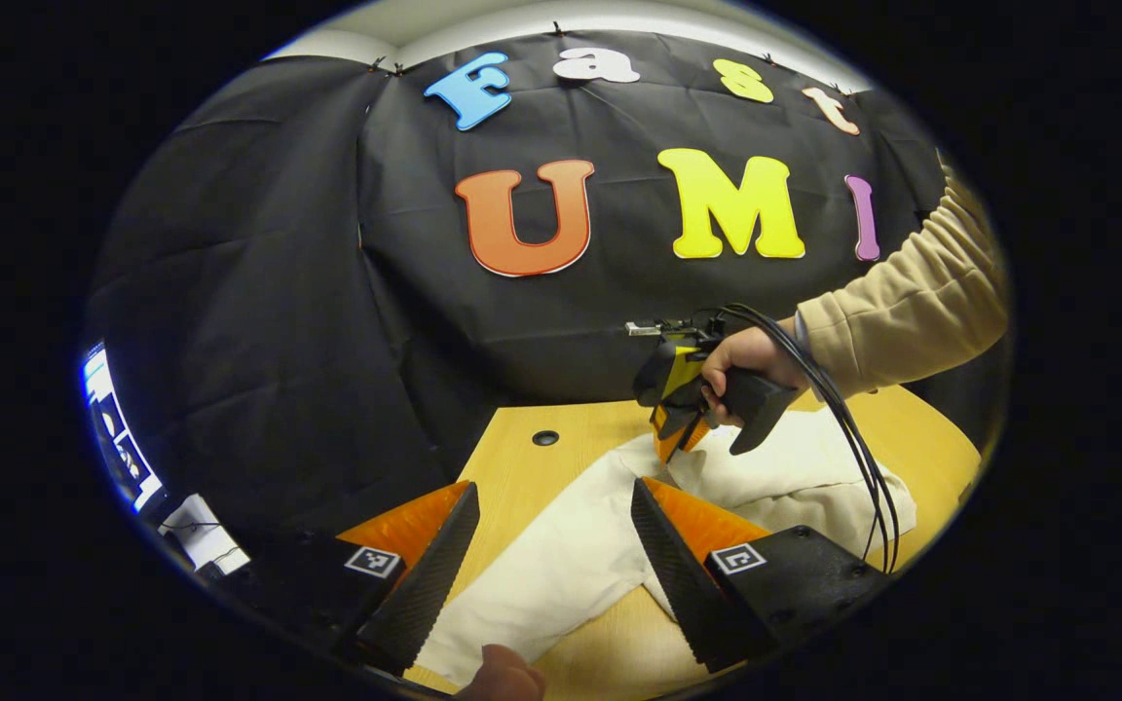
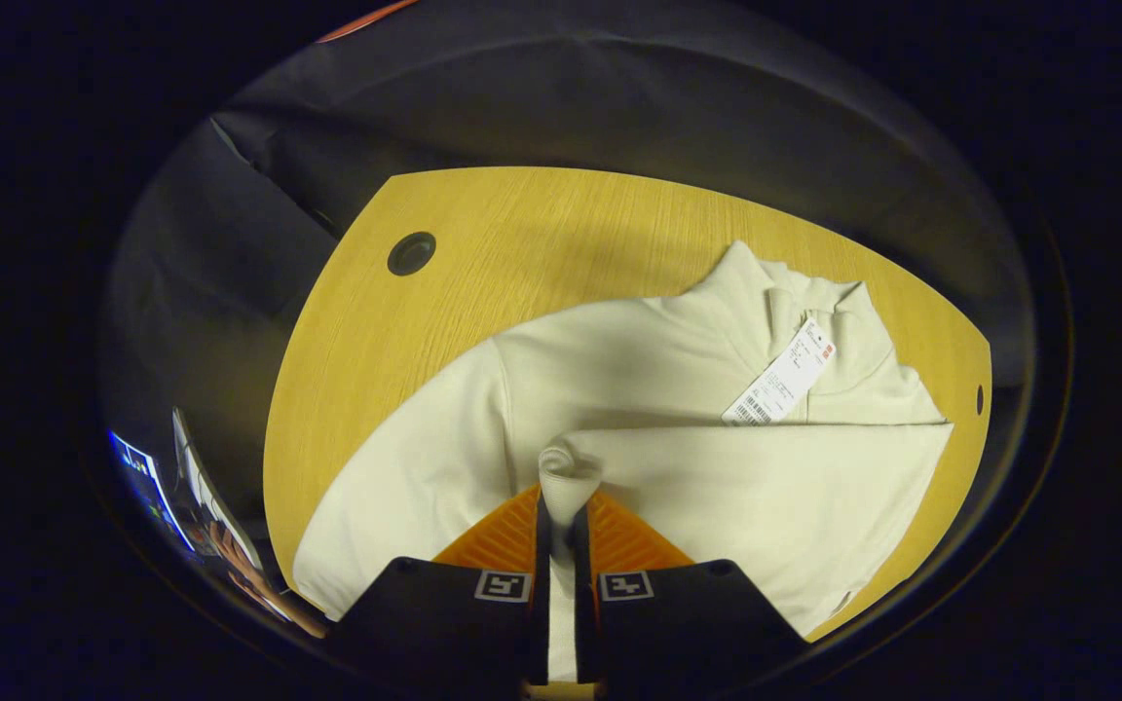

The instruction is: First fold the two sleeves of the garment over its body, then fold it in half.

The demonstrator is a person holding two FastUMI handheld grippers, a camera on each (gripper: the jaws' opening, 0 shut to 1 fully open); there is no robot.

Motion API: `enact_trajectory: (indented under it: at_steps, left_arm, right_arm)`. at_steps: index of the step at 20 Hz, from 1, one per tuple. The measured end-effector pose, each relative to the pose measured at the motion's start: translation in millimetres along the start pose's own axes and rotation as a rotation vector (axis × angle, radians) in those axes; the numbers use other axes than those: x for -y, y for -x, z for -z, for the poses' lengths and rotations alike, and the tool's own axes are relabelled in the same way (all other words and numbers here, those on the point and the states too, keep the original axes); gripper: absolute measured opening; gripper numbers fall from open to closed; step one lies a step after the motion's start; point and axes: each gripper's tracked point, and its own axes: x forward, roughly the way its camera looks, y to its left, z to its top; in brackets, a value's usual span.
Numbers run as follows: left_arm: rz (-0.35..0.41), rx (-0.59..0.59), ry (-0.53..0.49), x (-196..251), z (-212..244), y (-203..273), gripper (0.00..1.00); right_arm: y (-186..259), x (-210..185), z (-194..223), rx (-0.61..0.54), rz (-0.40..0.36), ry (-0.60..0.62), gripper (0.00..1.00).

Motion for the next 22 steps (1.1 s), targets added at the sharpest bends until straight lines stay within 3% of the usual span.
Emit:
enact_trajectory:
  at_steps: [4,5,6,7,8,10,13,16,22]
  left_arm:
    - [-0.018,-0.082,0.013,-0.5,38.5,6.1,0.99]
    - [-0.012,-0.097,0.004,1.4,46.6,7.9,0.99]
    - [-0.008,-0.115,-0.003,3.0,56.4,9.2,1.00]
    - [-0.012,-0.135,-0.008,1.4,65.3,11.0,1.00]
    - [-0.024,-0.147,-0.006,0.0,70.9,13.6,0.99]
    - [-0.048,-0.171,0.027,-5.8,82.5,18.1,1.00]
    - [-0.096,-0.235,0.070,-14.9,106.9,20.4,1.00]
    - [-0.178,-0.303,0.138,-33.5,133.8,22.9,1.00]
    - [-0.420,-0.454,0.319,-85.2,193.0,39.0,1.00]
  right_arm:
    - [20.6,3.7,5.5,0.051,-0.021,0.002,0.24]
    - [28.3,-4.2,-3.5,0.086,-0.058,-0.004,0.26]
    - [36.8,-8.4,-3.7,0.109,-0.086,-0.004,0.43]
    - [46.6,-13.5,-2.2,0.116,-0.110,-0.007,0.38]
    - [54.5,-17.4,3.4,0.116,-0.130,-0.009,0.60]
    - [70.0,-18.5,6.4,0.133,-0.131,0.014,0.89]
    - [95.7,-5.8,-3.4,0.238,-0.084,0.068,0.96]
    - [129.7,7.3,-5.3,0.312,-0.061,0.103,0.95]
    - [211.0,58.8,6.2,0.499,-0.039,0.159,0.95]
